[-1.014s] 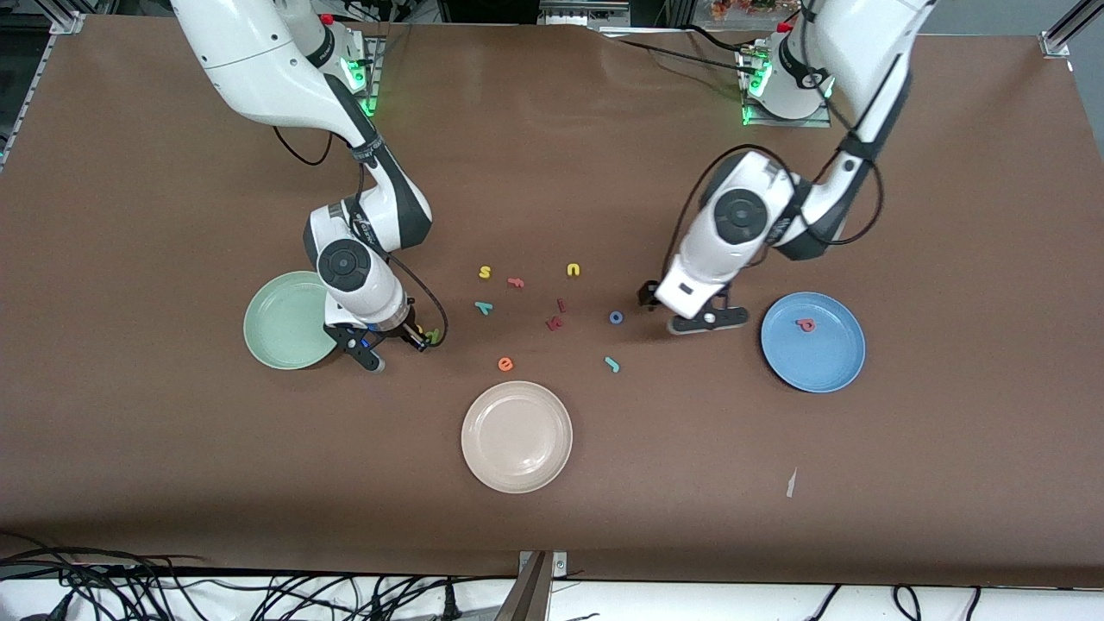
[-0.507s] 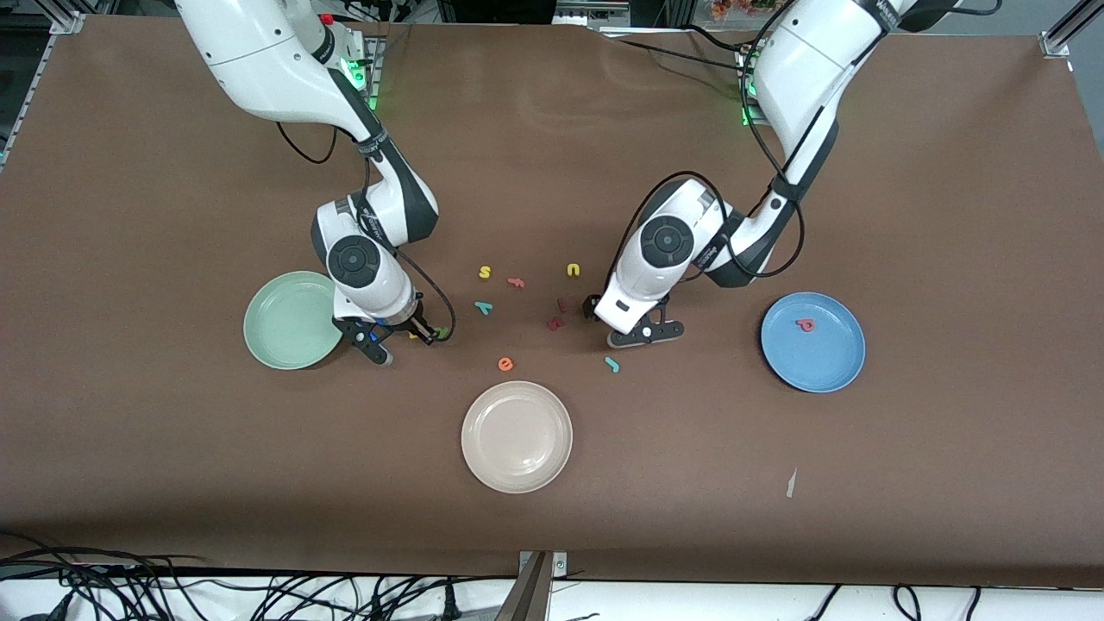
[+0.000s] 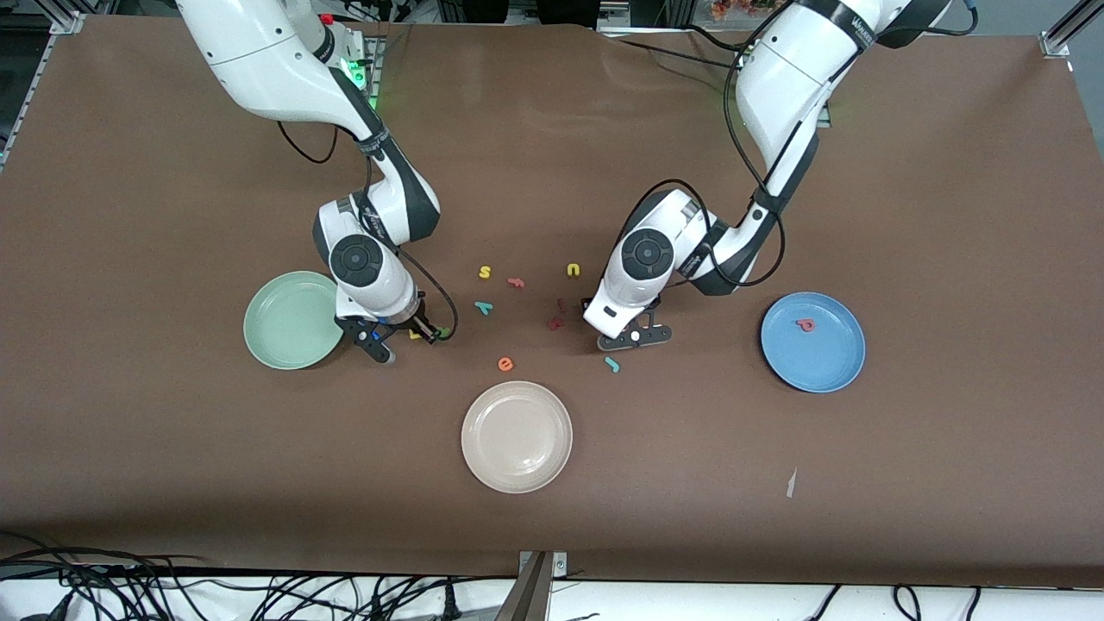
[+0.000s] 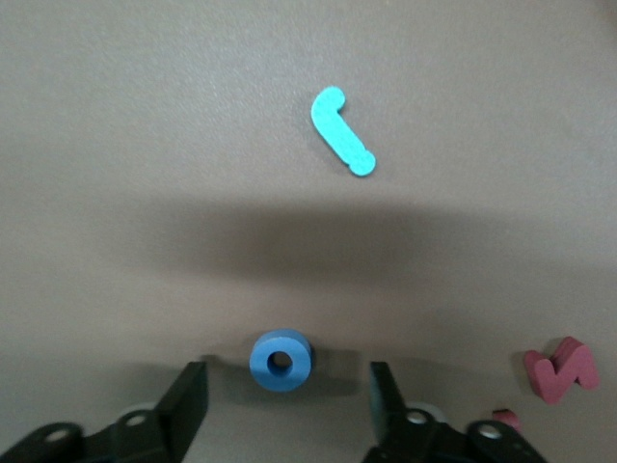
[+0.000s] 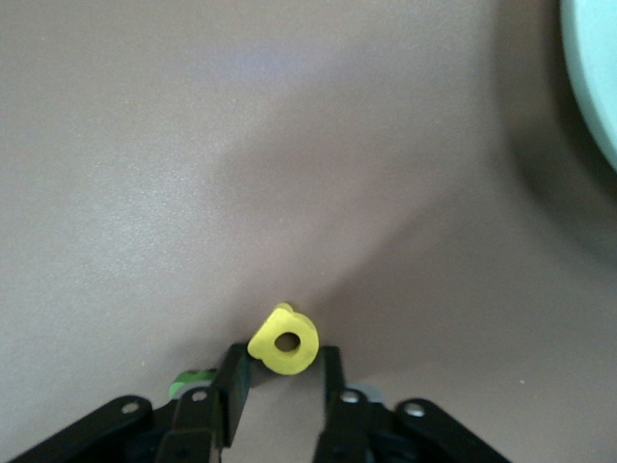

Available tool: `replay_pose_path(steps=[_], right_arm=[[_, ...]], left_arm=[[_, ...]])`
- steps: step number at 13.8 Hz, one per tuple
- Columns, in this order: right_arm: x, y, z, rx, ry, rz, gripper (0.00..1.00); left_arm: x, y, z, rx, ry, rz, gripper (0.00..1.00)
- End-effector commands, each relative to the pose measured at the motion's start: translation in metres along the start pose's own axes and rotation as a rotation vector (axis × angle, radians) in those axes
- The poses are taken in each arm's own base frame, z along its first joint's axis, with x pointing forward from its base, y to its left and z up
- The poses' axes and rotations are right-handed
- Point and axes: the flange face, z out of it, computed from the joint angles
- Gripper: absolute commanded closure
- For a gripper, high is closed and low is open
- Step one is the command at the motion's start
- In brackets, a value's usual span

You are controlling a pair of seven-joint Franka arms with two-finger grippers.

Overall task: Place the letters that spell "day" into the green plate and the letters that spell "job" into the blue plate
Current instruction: 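Grasp the blue o with the left gripper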

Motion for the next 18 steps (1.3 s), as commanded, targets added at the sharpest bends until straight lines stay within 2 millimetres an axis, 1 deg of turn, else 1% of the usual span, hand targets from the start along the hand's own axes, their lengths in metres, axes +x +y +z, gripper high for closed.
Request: replay_pose_path(steps=[1,4,6,7,8,11,12,14,15,16,17,18], right_arm=[[-0.002,0.008,-0.001,-0.007,0.008,-0.012,0.59],[0.001,0.008,-0.001,-0.005,0.01,-0.022,0.59],[0.002,0.008,-0.003,0.0,0.015,-0.023,0.59],[0.009,0.01,-0.005,0.002,0.023,-0.031,0.59],[0.011,0.01,-0.005,0.0,0.024,-0.048,0.59],[0.011,0.011,-0.004,-0.001,0.022,-0.046,0.6],[0.011,0.012,-0.003,-0.002,0.021,-0.047,0.62],[0.01,0.012,-0.002,-0.004,0.021,-0.046,0.81],[0.009,0.011,-0.003,-0.003,0.02,-0.053,0.94],[0.01,0.011,-0.005,-0.006,0.021,-0.061,0.95],[0.01,0.01,-0.01,0.0,0.024,-0.08,0.95],[0.012,0.01,-0.023,0.002,0.026,-0.092,0.95]], left_arm=[[0.004,0.003,-0.003,0.015,0.01,-0.004,0.43],[0.008,0.0,-0.005,0.021,0.024,0.008,0.48],[0.009,-0.002,0.002,0.041,0.035,0.02,0.48],[0.008,-0.001,0.003,0.042,0.033,0.02,0.48],[0.008,-0.001,0.003,0.042,0.033,0.019,0.49],[0.006,0.0,0.004,0.044,0.031,0.021,0.55],[0.006,0.001,0.004,0.043,0.032,0.014,0.6],[0.006,0.001,0.003,0.042,0.034,0.013,0.67],[0.006,0.001,0.004,0.043,0.033,0.013,0.69],[0.005,0.002,0.003,0.041,0.033,0.012,0.72],[0.005,0.002,0.003,0.041,0.033,0.012,0.72],[0.005,0.002,0.003,0.041,0.033,0.012,0.73]])
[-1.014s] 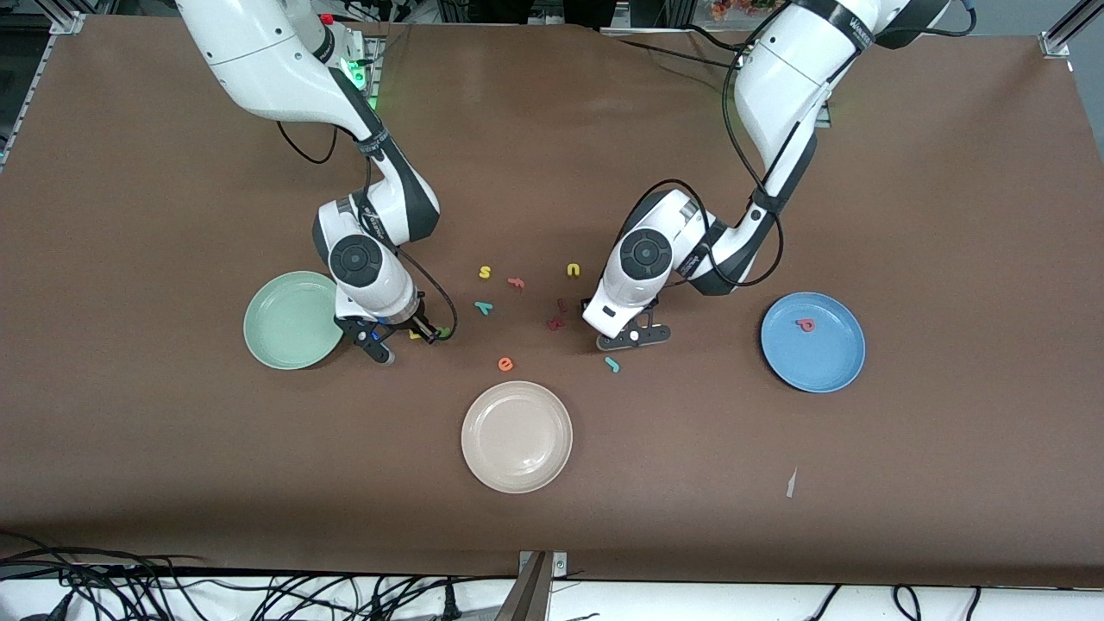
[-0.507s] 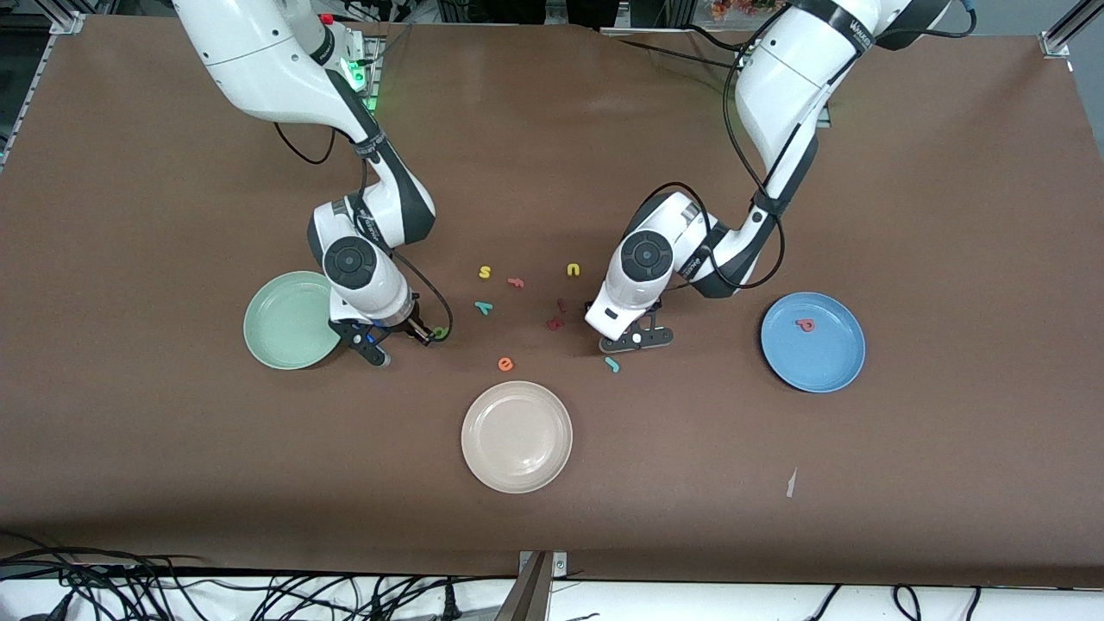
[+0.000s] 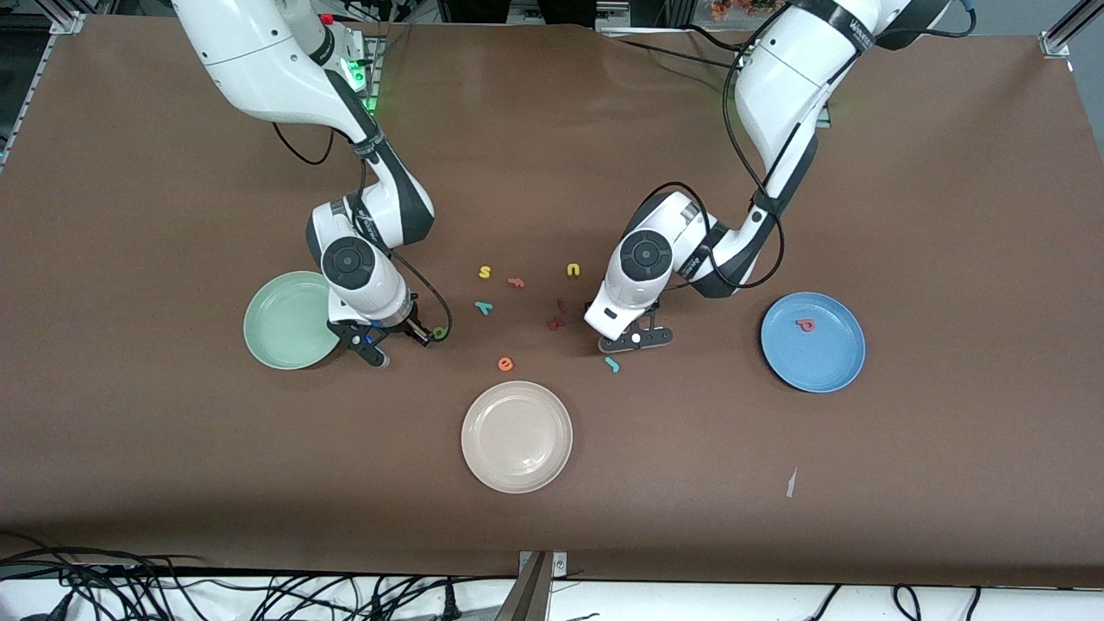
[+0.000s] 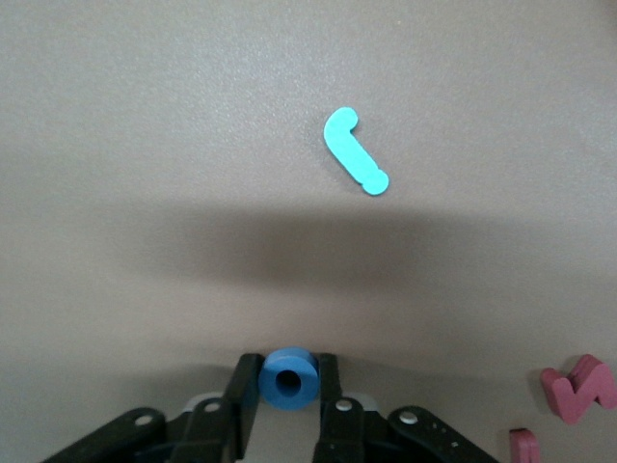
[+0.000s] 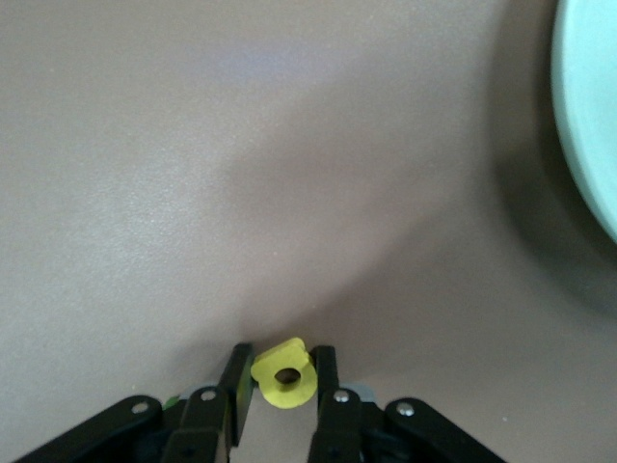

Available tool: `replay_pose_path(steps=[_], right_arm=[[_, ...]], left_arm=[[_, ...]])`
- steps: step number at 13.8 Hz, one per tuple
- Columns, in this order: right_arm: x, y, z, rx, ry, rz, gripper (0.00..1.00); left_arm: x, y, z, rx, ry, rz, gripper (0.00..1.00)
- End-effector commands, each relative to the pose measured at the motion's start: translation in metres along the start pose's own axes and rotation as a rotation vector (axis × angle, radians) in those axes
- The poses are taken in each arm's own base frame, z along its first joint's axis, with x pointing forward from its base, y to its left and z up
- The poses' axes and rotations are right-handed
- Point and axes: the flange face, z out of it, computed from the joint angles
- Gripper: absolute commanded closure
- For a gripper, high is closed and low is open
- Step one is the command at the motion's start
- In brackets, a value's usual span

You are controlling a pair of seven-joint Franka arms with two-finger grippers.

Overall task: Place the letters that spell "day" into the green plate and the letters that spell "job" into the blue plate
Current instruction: 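Grasp the blue o with the left gripper, then place the blue o and yellow letter on the blue and green plates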

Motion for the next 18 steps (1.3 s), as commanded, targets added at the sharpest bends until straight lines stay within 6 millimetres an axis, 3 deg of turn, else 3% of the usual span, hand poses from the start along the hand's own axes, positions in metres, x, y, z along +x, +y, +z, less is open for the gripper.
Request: replay_pose_path(steps=[1,3,6,8,10,12,14,17,18], right_arm=[[0.0,0.006,-0.032,-0.014,0.005,-0.054,0.95],[0.011,0.016,-0.059,-0.04,-0.001,-0.103,0.95],[0.02,0.05,-0.116,-0.13,-0.059,-0.18,0.94],[0.031,0.1,-0.143,-0.142,-0.082,-0.281,0.94],[0.049,0.162,-0.147,-0.135,-0.11,-0.342,0.94],[0.077,0.2,-0.128,-0.116,-0.107,-0.382,0.94],[0.088,0.204,-0.081,-0.102,-0.069,-0.434,0.94],[0.088,0.207,-0.054,-0.113,-0.063,-0.436,0.92],[0.094,0.216,-0.043,-0.123,-0.079,-0.432,0.92]], left_arm=[[0.0,0.004,0.003,0.027,0.015,0.004,0.77],[0.002,0.003,0.001,0.025,0.015,0.001,0.81],[0.01,-0.006,-0.013,0.033,0.014,-0.006,0.88],[0.023,-0.024,-0.031,0.053,0.001,-0.003,0.9],[0.036,-0.049,-0.051,0.079,-0.038,0.051,0.9],[0.048,-0.073,-0.06,0.087,-0.049,0.085,0.9],[0.067,-0.111,-0.067,0.094,-0.073,0.137,0.9],[0.091,-0.172,-0.087,0.114,-0.129,0.246,0.9],[0.095,-0.189,-0.092,0.119,-0.146,0.286,0.9]])
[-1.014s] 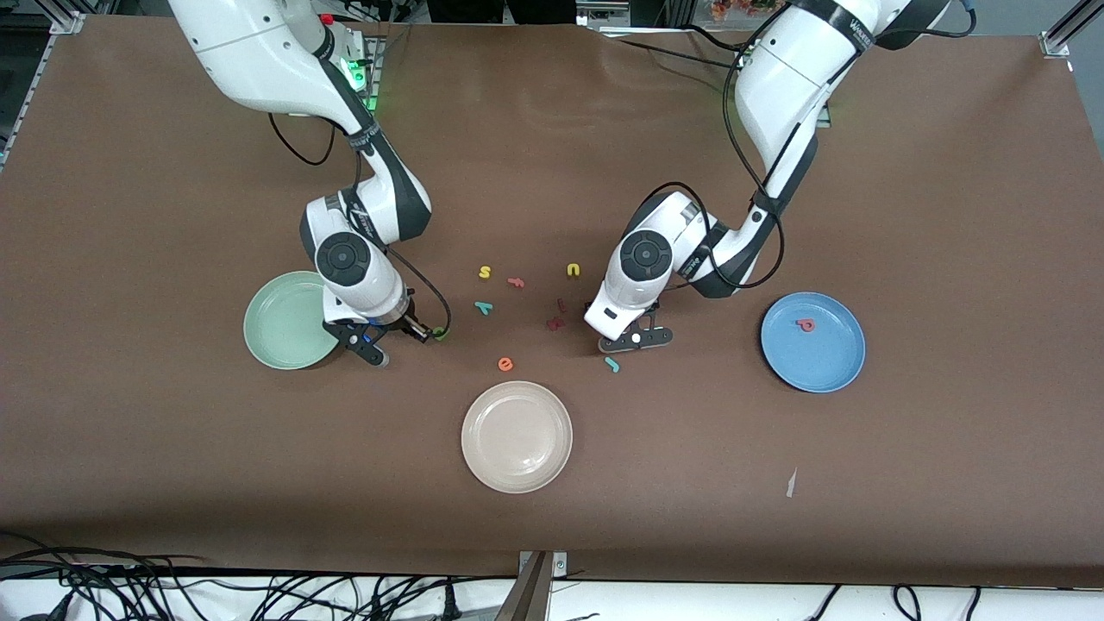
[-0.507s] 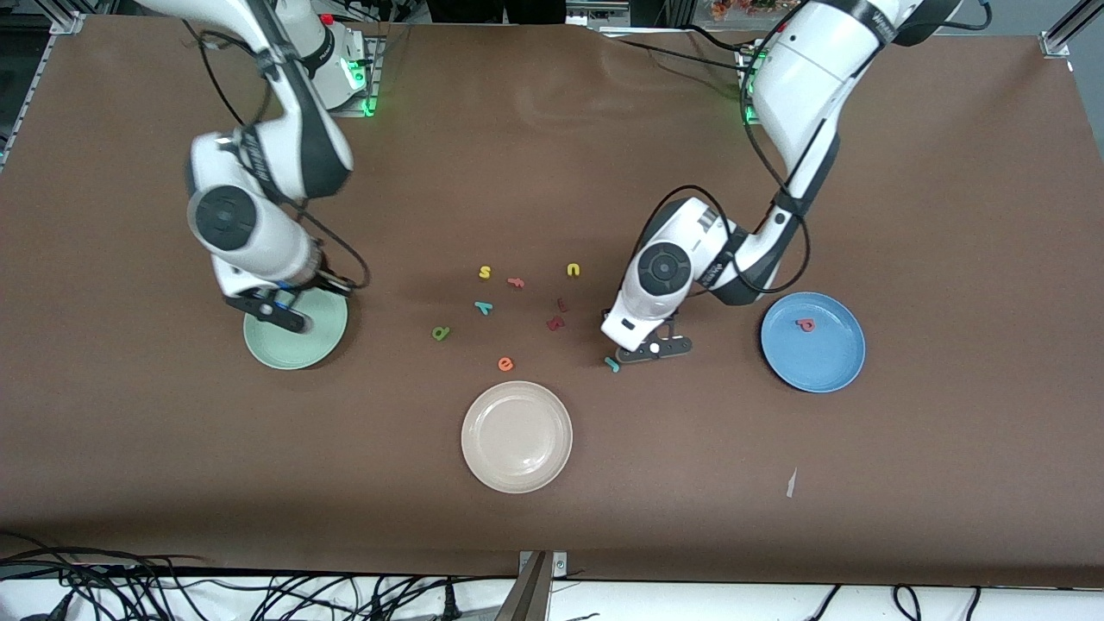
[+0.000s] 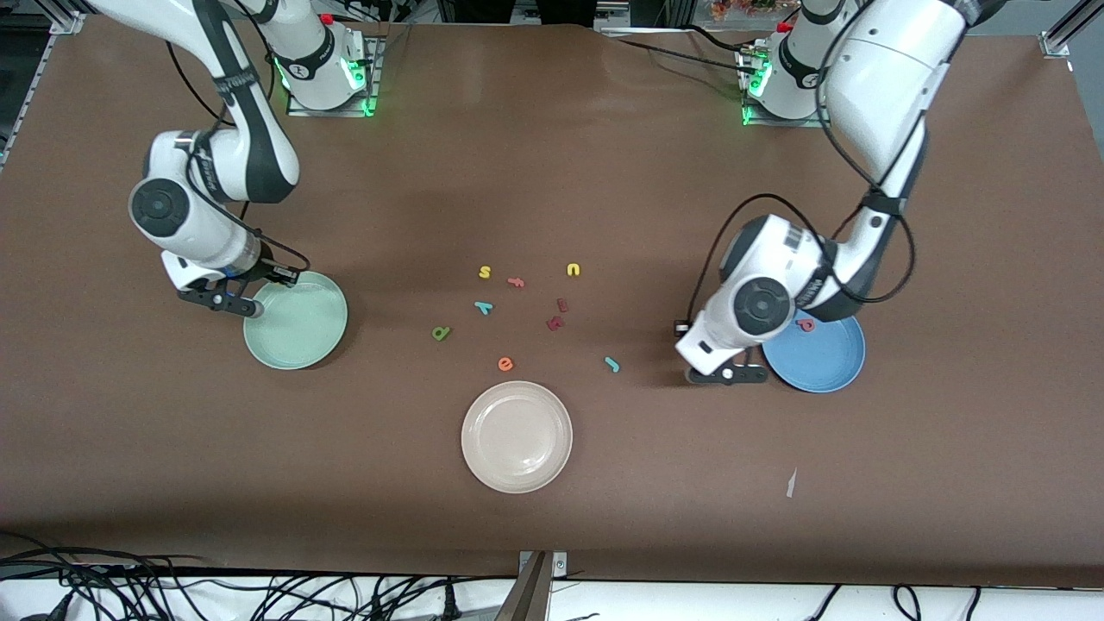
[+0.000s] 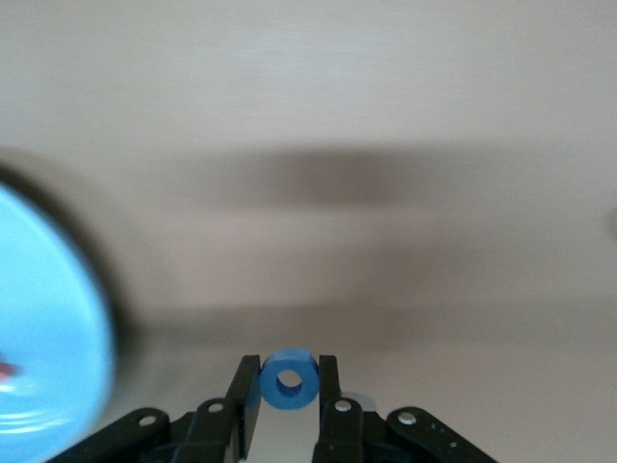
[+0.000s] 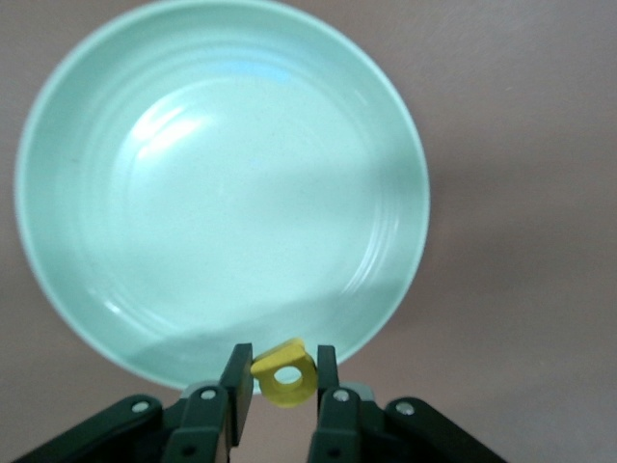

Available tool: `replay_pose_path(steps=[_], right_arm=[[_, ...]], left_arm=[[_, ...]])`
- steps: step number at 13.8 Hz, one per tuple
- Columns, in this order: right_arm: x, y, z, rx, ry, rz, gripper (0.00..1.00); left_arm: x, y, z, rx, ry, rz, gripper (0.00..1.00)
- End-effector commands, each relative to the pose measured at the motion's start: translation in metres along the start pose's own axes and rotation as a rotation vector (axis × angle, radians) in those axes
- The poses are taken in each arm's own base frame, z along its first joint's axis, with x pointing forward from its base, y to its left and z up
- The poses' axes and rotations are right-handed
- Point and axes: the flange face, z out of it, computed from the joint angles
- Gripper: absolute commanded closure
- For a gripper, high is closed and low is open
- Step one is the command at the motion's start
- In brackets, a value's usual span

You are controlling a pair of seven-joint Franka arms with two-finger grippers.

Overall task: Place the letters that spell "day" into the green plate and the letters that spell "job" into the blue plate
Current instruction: 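Place the blue o and yellow letter on the blue and green plates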

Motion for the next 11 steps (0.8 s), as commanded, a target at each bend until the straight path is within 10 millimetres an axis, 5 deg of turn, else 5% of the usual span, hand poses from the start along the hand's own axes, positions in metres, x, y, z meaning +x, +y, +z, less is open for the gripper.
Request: replay_pose_path(steps=[1,2,3,4,7,9,10,11], right_arm=[[0.006,0.011,0.021,0.02,-0.023,0.013,0.87],[0.007,0.01,0.026,0.031,-0.022,0.016,0.67],[0.007,0.008,0.027,0.034,-0.024,0.012,0.15],[0.007,0.008,0.023,0.038,-0.019,0.007,0.0],[0.006,-0.005,0.004,0.055,-0.015,-0.016,0.0],[0.011,-0.011,-0.011,0.067,0.007,-0.016,0.0],[0.013,-0.016,-0.017,0.069,0.005,-0.008,0.0],[0.014,-0.031,-0.024,0.076,0.014,0.003,0.0]], left_arm=[[-0.012,-0.041,-0.013,0.04,-0.027,0.126,0.9],[-0.012,-0.056,-0.011,0.052,-0.028,0.157,0.9],[-0.012,-0.079,-0.011,0.076,-0.03,0.182,0.9],[-0.014,-0.094,-0.013,0.081,-0.03,0.213,0.9],[-0.021,-0.129,0.006,0.072,0.004,0.267,0.9],[-0.032,-0.134,0.027,0.052,0.078,0.273,0.9],[-0.036,-0.134,0.032,0.062,0.08,0.285,0.75],[-0.034,-0.137,0.033,0.094,0.081,0.327,0.01]])
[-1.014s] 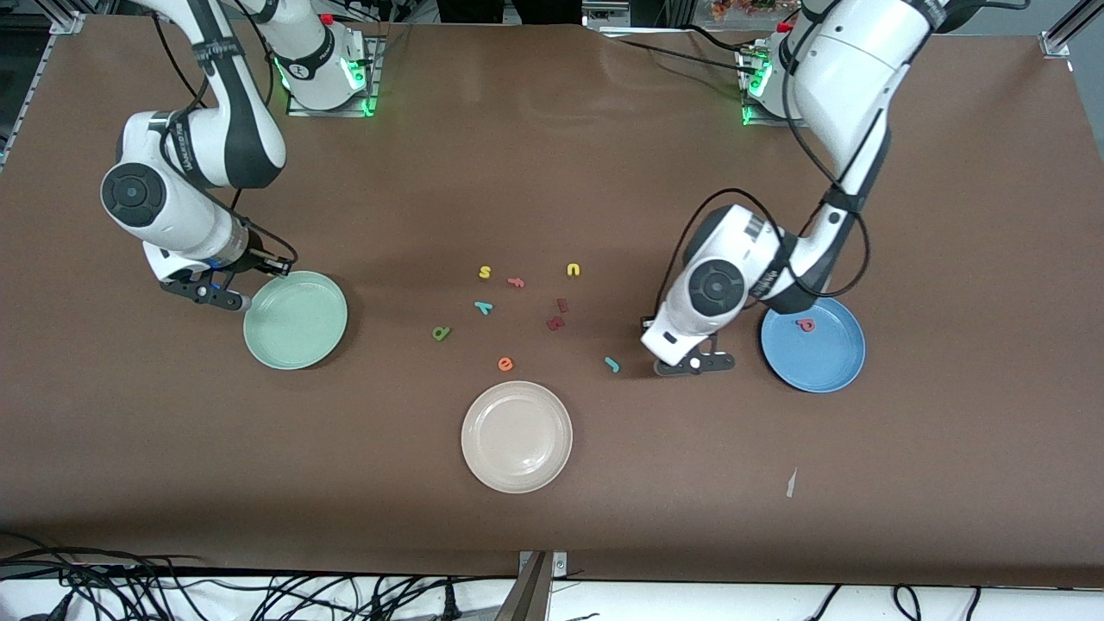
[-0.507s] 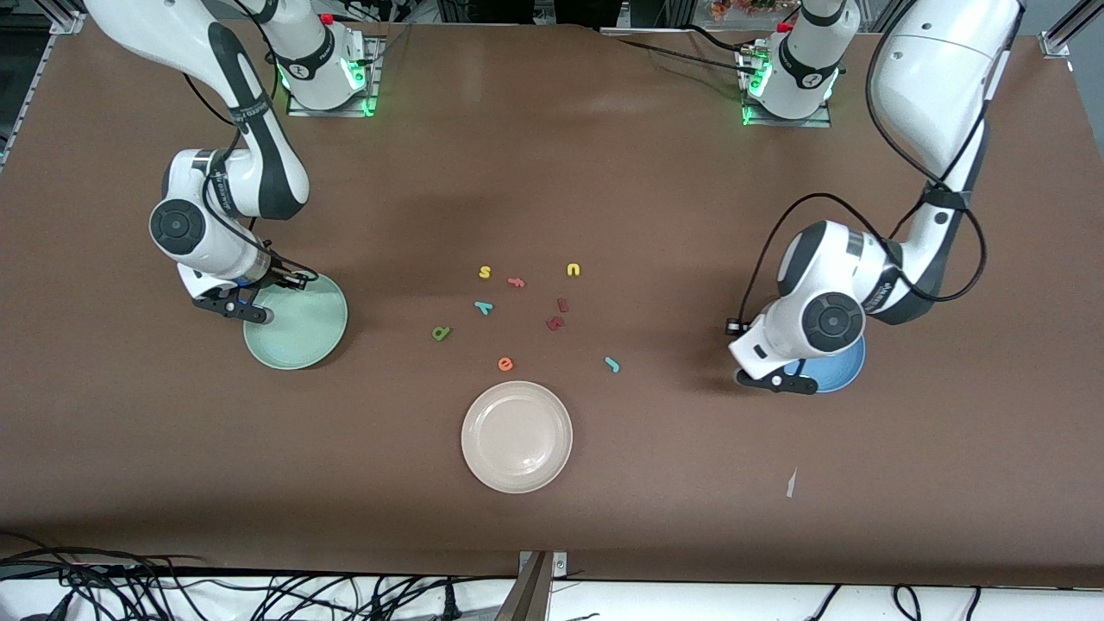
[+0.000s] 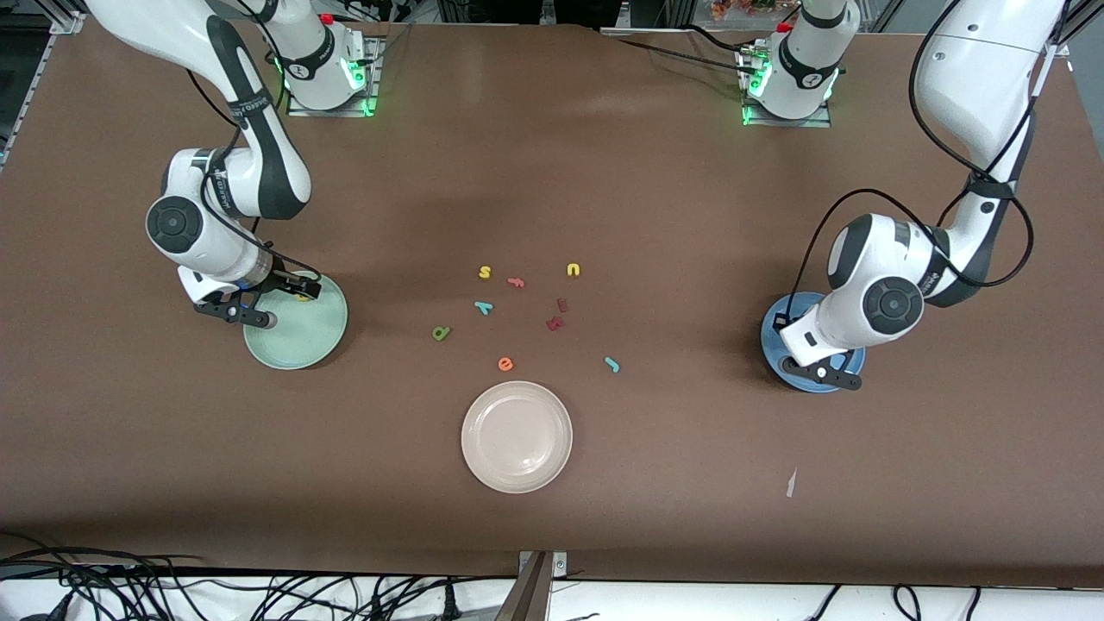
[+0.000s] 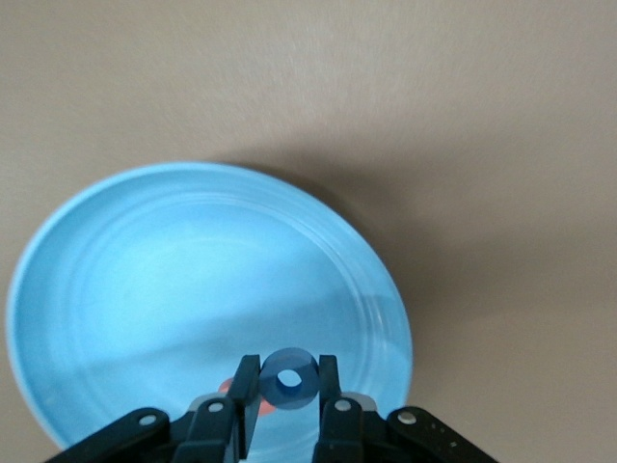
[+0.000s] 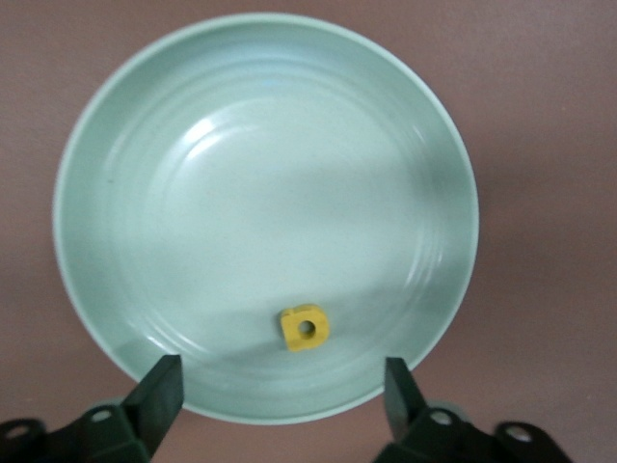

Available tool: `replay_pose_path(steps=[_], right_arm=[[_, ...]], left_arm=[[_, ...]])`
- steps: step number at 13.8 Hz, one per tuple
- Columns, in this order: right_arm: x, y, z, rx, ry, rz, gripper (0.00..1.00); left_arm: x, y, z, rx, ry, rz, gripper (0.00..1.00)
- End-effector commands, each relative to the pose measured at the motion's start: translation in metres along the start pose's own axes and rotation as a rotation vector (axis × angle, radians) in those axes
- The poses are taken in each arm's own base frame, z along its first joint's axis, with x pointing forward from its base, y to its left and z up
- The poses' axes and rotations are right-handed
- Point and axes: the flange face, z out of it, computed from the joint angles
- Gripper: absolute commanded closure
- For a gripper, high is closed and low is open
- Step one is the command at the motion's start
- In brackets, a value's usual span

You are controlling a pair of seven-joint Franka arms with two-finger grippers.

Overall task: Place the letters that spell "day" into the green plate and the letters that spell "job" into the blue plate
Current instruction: 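Place the blue o and yellow letter on the blue and green plates, then reach the teal hook and green p with the left and right grippers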

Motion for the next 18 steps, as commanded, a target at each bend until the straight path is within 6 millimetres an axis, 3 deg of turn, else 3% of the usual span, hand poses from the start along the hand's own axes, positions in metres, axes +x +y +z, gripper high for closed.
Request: replay_pose_path(steps=[1,3,6,9,11,12,14,16,18], right_arm=[[0.0,-0.044,-0.024,0.043,0.011,0.043,0.0],[-0.003,-0.07,-0.02,0.047,0.006,0.116,0.0],[-0.023,-0.119,-0.019,0.06,-0.006,0.172,0.0],[-0.026,-0.139,-0.018,0.07,-0.008,0.178,0.0],[-0.023,-0.169,-0.024,0.092,0.002,0.285,0.02],[-0.019,-0.19,-0.028,0.108,0.009,0.358,0.07],[-0.019,-0.223,-0.012,0.108,-0.006,0.468,0.18],[0.002,-0.24,-0.011,0.135,0.015,0.481,0.19],[0.009,-0.244,-0.008,0.138,0.028,0.457,0.19]], left_arm=[[-0.014,0.002,-0.007,0.058,0.016,0.076,0.0],[-0.006,0.005,-0.019,0.048,0.038,0.03,0.0],[0.014,0.041,-0.04,-0.055,0.085,-0.088,0.0],[0.036,0.1,-0.049,-0.106,0.102,-0.204,0.0],[0.049,0.14,-0.05,-0.117,0.109,-0.287,0.0],[0.054,0.162,-0.05,-0.122,0.108,-0.329,0.0],[0.065,0.203,-0.046,-0.134,0.104,-0.425,0.0],[0.075,0.238,-0.039,-0.129,0.081,-0.516,0.0],[0.085,0.265,-0.032,-0.133,0.069,-0.586,0.0]])
